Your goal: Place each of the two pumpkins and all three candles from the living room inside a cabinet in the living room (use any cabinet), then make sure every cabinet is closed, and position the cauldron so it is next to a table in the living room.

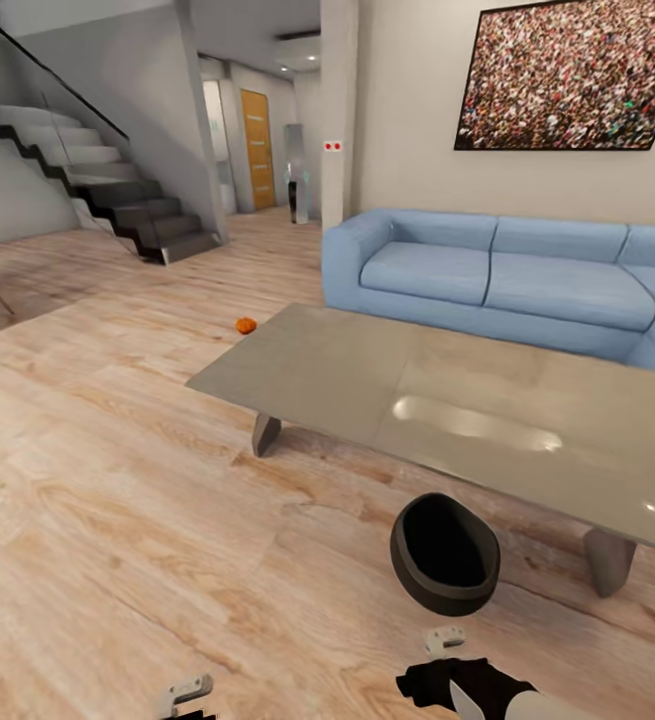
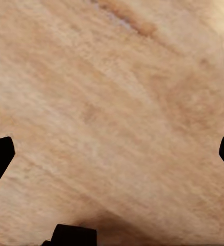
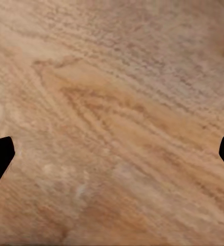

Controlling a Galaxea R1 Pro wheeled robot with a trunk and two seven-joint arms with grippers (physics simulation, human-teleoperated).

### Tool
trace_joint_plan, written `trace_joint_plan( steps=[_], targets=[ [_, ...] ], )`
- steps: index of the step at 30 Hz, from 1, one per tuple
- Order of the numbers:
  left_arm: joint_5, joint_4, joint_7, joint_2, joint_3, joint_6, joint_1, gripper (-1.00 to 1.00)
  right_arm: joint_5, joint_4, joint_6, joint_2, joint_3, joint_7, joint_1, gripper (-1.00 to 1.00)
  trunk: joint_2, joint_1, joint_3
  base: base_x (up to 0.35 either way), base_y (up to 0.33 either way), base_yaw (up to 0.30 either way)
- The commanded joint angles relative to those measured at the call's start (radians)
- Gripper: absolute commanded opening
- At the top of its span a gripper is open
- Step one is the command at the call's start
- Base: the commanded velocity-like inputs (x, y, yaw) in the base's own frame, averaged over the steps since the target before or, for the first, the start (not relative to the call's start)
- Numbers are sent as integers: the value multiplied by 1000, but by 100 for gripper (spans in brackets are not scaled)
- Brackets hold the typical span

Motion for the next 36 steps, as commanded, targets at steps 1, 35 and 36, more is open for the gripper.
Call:
trace_joint_plan(
  steps=[1,35,36],
  targets=[
    [0,0,0,0,0,0,0,100,0,0,0,1,0,0,0,100,7,-4,3,0,0,284],
    [3,0,0,0,0,0,0,100,28,0,1,6,0,-2,8,100,245,-134,88,0,105,258],
    [3,0,0,0,0,0,0,100,47,0,1,6,0,-2,8,100,252,-138,91,0,0,35]
  ],
)
